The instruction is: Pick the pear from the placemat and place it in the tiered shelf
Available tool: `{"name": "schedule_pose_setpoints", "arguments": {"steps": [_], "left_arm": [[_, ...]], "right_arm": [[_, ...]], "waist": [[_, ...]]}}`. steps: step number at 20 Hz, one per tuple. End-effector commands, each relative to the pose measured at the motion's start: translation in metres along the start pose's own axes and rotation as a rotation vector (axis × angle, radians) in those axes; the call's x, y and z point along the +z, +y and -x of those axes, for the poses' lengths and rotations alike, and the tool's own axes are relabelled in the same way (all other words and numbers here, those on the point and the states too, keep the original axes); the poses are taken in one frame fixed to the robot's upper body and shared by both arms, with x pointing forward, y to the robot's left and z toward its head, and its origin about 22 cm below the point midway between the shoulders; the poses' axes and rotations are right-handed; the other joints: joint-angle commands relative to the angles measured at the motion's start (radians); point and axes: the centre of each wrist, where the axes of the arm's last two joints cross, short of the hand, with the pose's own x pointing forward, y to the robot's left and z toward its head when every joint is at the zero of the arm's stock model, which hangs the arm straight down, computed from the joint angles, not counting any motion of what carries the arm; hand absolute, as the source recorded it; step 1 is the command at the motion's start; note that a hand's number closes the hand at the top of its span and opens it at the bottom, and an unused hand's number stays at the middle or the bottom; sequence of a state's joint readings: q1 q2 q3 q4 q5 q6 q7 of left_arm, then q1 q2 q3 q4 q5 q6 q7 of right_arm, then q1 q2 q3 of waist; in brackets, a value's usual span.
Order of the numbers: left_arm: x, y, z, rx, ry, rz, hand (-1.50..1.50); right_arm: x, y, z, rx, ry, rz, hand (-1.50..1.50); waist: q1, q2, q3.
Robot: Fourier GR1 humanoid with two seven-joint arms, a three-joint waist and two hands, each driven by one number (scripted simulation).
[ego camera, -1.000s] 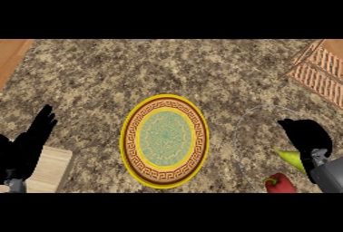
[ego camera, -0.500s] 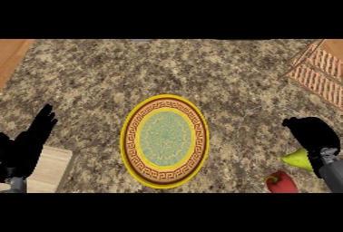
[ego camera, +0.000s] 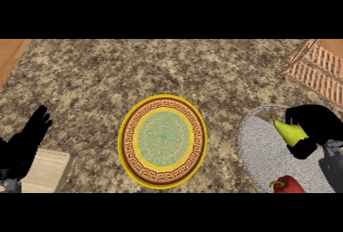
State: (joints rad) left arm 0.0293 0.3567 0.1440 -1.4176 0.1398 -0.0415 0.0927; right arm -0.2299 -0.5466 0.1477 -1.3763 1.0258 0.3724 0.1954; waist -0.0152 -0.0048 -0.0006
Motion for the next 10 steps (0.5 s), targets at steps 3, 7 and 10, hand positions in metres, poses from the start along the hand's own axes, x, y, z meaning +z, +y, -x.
{"name": "schedule_pose_setpoints", "arguments": {"steps": [3,7,10], "left_arm": [[0.003,0.004,0.0,0.011,-0.003,-0.016,0.0],[-0.005,-0.003,-0.005,0.019,0.002,-0.002,0.0],[0.002,0.019,-0.012,-0.016,-0.007,-0.022,0.0]], "right_arm": [[0.005,-0.03,0.035,-0.487,0.092,0.242,1.5],[0.032,-0.074,0.06,-0.547,0.086,0.332,1.5],[0.064,-0.09,0.062,-0.614,0.104,0.384,1.5]], "waist": [[-0.01,-0.003,0.002],[-0.007,-0.001,0.0],[-0.01,-0.005,-0.001]]}}
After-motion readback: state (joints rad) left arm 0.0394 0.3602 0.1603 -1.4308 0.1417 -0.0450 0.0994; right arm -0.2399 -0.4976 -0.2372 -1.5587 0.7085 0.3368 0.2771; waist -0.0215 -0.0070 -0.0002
